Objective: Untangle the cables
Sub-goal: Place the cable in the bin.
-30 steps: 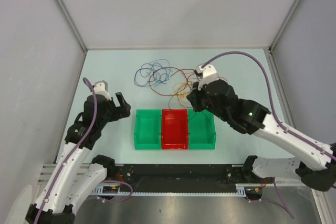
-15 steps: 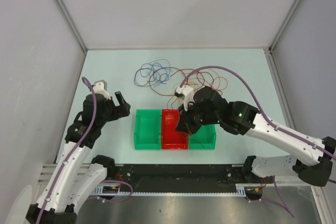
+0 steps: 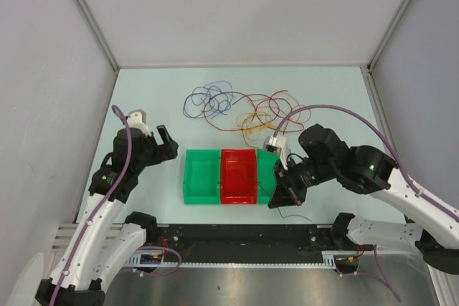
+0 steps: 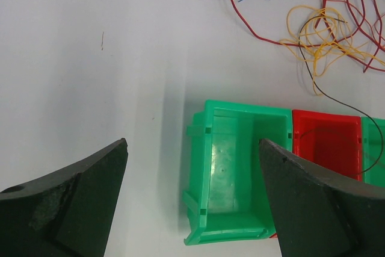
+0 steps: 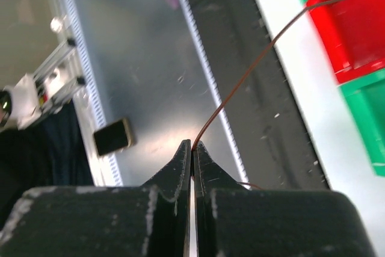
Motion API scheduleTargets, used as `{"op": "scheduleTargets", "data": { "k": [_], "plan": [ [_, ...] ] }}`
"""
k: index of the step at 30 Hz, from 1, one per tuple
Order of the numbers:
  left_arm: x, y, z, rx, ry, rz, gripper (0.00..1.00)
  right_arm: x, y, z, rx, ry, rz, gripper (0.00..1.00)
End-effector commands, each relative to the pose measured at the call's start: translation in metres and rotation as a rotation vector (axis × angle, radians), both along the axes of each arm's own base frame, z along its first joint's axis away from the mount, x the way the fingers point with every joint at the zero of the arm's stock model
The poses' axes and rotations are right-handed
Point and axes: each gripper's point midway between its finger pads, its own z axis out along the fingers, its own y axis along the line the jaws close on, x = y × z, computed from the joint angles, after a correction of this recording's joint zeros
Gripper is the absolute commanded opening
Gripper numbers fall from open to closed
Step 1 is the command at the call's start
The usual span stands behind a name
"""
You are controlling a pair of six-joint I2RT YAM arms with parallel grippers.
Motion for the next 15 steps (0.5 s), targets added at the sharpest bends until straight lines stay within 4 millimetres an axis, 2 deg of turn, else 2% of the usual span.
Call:
{"op": "scheduleTargets", "data": {
  "k": [1,5,8,9,11,12,14,15],
  "plan": [
    [0.004,-0.002,0.016,-0.014,-0.054,-0.014,0.95,-0.027,-0.012,-0.001,-0.017,0.086,0.088,0.00],
    [0.004,-0.002,0.017,-0.016,-0.060,-0.012,0.95,-0.017,-0.007,-0.007,-0.030,0.068,0.040,0.00],
    [0.003,-0.002,0.018,-0.018,-0.061,-0.013,0.95,0.012,0.007,-0.018,-0.059,0.017,-0.070,0.00],
    [0.004,-0.002,0.018,-0.018,-0.063,-0.013,0.95,0.029,0.014,-0.020,-0.064,-0.023,-0.130,0.00],
    [0.003,-0.002,0.018,-0.020,-0.062,-0.016,0.94,0.044,0.023,-0.024,-0.058,-0.033,-0.178,0.00],
    [0.003,-0.003,0.018,-0.019,-0.064,-0.019,0.95,0.058,0.036,-0.026,-0.044,-0.047,-0.200,0.00],
    [0.003,-0.003,0.018,-0.021,-0.066,-0.021,0.95,0.068,0.049,-0.028,-0.025,-0.053,-0.210,0.00],
    [0.003,-0.003,0.018,-0.020,-0.064,-0.021,0.95,0.081,0.059,-0.030,-0.016,-0.074,-0.241,0.00]
  ]
}}
